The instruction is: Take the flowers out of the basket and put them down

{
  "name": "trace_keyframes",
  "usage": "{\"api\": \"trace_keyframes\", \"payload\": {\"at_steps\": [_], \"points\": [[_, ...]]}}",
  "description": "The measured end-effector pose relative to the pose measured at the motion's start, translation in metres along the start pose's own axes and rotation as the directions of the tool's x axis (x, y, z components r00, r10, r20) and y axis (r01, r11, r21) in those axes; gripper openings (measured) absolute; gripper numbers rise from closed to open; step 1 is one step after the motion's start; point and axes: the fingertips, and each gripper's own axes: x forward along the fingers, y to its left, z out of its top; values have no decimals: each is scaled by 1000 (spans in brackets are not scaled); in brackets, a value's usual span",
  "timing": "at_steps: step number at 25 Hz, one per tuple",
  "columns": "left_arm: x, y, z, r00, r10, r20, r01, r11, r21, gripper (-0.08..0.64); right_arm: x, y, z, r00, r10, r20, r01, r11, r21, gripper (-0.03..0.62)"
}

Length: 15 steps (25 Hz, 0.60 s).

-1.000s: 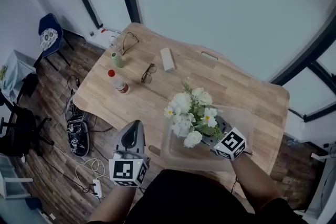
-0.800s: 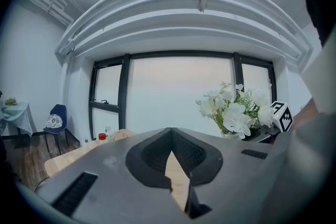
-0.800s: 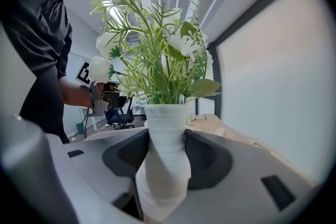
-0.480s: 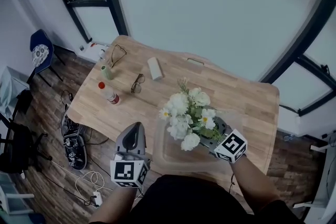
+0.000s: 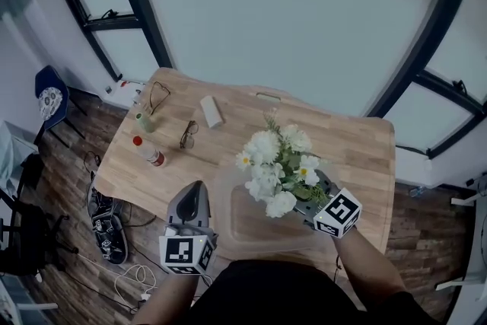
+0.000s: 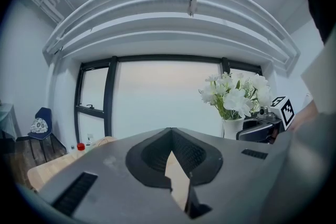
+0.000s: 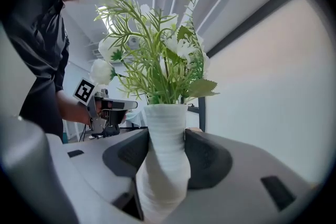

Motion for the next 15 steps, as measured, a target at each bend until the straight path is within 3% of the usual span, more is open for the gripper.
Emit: {"api": "trace_keyframes", "payload": {"at_steps": [15], "points": [[43,-56,14,987,-158,18,158,987,19,5,-73,-38,44,977,-187,103,187,982,12,233]]}}
